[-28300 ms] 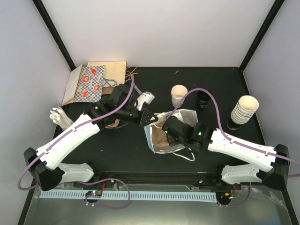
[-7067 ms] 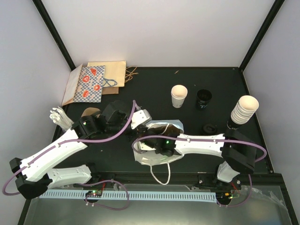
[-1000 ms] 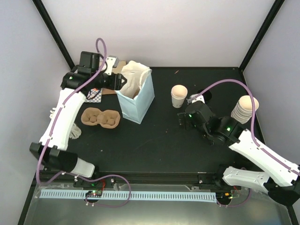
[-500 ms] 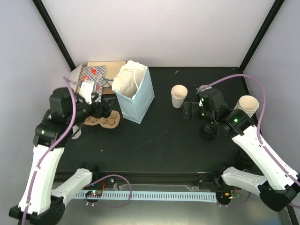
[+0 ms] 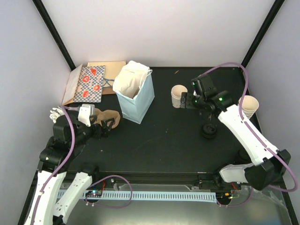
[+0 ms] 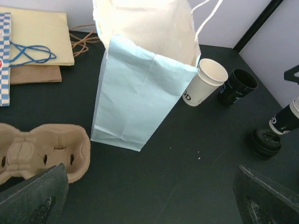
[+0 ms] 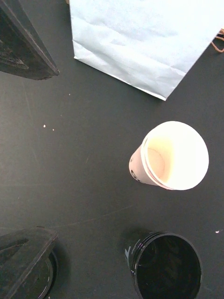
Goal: Pack the takeout coffee
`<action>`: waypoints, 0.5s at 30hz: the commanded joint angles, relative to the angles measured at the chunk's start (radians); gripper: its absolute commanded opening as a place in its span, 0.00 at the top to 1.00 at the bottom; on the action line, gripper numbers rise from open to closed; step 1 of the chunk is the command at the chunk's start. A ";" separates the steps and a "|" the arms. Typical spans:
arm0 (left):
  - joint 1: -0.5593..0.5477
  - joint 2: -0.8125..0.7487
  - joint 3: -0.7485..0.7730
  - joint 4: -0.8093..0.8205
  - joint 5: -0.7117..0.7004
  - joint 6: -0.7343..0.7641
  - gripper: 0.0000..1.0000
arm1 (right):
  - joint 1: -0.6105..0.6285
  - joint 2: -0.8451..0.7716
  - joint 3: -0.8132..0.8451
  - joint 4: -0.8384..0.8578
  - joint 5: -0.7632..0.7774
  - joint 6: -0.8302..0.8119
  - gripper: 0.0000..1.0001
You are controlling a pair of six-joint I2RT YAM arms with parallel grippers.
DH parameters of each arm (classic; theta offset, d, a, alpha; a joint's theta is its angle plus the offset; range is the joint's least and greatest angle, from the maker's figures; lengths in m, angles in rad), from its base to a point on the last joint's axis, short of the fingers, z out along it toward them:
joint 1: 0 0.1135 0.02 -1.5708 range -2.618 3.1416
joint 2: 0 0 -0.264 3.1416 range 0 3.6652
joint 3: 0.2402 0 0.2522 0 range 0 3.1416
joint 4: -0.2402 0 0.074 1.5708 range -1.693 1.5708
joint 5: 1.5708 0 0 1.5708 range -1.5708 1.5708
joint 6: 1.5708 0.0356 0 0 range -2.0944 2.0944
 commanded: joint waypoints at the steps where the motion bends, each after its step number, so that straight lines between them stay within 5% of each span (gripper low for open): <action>1: 0.006 -0.055 -0.037 0.031 -0.040 -0.068 0.01 | -0.022 0.083 0.092 -0.023 0.003 0.039 0.12; 10: 0.006 -0.086 -0.125 0.086 0.053 -0.076 0.01 | -0.036 0.305 0.263 -0.107 0.069 0.018 0.11; 15: 0.007 -0.102 -0.147 0.112 0.083 -0.070 0.01 | -0.043 0.404 0.352 -0.142 0.095 0.033 0.19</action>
